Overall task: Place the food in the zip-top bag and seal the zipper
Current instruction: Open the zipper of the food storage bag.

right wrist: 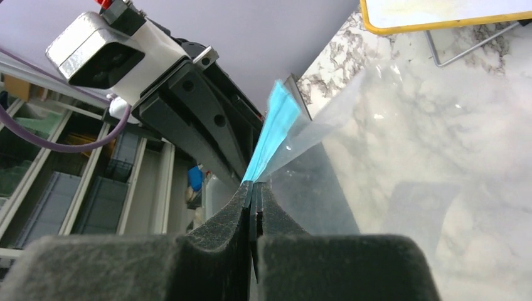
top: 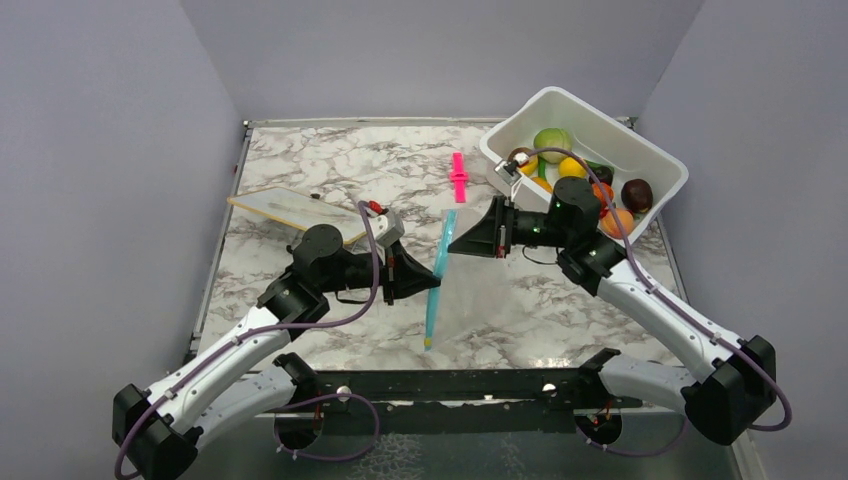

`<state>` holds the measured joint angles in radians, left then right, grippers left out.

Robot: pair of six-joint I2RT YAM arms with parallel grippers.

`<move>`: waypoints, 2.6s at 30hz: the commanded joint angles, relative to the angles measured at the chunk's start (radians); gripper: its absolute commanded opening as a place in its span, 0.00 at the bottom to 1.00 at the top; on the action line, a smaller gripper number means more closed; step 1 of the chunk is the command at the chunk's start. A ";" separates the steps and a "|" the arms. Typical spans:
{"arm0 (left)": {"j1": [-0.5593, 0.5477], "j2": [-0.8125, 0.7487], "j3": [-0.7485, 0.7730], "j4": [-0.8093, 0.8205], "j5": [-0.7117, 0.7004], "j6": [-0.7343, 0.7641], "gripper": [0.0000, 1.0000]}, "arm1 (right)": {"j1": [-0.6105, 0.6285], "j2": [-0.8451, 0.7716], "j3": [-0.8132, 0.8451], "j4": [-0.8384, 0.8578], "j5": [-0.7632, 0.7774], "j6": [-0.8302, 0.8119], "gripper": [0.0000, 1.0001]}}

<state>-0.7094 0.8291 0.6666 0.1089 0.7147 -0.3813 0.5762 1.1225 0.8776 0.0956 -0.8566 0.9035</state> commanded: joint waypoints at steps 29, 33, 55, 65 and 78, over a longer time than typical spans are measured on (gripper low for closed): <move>-0.004 0.009 0.107 -0.035 -0.331 -0.209 0.00 | 0.037 -0.132 -0.078 -0.062 0.093 -0.131 0.51; -0.005 0.033 0.114 -0.053 -0.360 -0.271 0.00 | 0.050 -0.105 -0.057 -0.071 0.122 -0.161 0.55; -0.005 0.107 0.116 -0.109 -0.507 -0.383 0.00 | 0.121 0.113 0.021 -0.130 0.226 -0.260 0.54; -0.004 0.098 0.124 -0.130 -0.511 -0.366 0.00 | 0.123 0.117 0.004 -0.096 0.223 -0.257 0.12; -0.004 0.071 0.129 -0.165 -0.488 -0.330 0.26 | 0.123 0.060 -0.040 -0.072 0.216 -0.253 0.01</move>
<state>-0.7109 0.9272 0.7784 -0.0345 0.2165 -0.7441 0.6949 1.2228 0.8600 -0.0277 -0.6476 0.6525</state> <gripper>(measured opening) 0.183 0.012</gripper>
